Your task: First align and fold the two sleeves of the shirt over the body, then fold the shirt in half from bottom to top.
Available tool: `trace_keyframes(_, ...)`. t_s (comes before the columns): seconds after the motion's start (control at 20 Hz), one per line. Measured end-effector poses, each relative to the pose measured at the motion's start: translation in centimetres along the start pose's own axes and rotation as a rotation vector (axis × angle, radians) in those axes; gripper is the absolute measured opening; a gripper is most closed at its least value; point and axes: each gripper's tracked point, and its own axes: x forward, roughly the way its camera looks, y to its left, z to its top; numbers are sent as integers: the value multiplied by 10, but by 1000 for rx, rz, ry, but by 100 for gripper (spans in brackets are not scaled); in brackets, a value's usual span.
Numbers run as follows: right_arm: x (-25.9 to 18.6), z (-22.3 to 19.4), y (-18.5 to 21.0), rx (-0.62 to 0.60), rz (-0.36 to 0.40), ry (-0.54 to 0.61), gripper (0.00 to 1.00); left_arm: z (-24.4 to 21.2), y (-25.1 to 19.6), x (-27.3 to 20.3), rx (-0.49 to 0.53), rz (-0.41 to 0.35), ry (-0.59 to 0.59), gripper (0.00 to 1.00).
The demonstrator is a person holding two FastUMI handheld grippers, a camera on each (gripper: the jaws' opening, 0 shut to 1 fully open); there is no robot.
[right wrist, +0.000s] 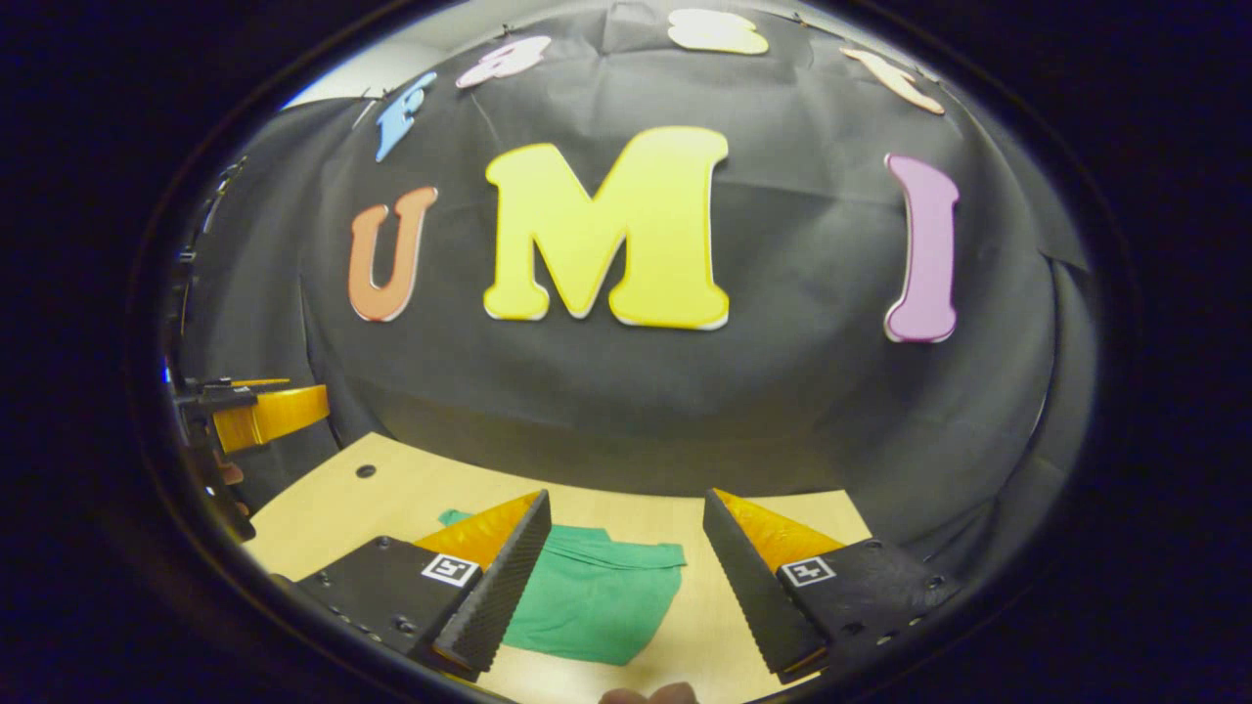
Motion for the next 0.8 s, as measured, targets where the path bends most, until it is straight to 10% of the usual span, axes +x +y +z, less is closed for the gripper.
trace_keyframes(0.8, -182, 33, 22, 3, -68, -182, 97, 45, -35, -168, 42, -2, -161, 99)
